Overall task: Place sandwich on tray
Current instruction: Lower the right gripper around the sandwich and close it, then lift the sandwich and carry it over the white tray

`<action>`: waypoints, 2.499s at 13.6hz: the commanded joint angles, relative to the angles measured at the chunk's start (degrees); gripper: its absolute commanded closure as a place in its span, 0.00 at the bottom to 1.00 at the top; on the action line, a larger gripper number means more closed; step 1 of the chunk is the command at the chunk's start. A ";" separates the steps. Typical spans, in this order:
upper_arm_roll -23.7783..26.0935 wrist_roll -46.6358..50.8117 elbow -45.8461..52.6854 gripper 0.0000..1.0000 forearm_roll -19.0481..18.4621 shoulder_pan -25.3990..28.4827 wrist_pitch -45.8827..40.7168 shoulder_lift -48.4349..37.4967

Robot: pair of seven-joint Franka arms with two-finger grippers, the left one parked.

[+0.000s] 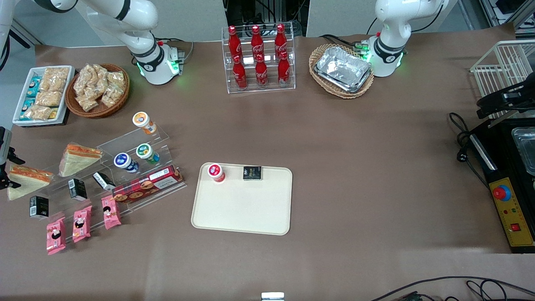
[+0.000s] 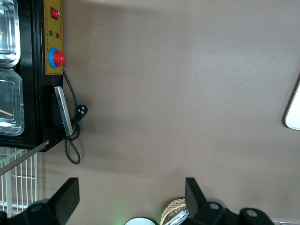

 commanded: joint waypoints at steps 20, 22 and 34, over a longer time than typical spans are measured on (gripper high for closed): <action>-0.15 34.50 14.42 0.81 -1.34 5.77 -16.41 0.03; -0.15 46.01 15.48 0.81 -3.54 11.39 -19.41 -0.05; 3.80 89.55 15.66 0.81 -4.07 40.23 -13.81 6.00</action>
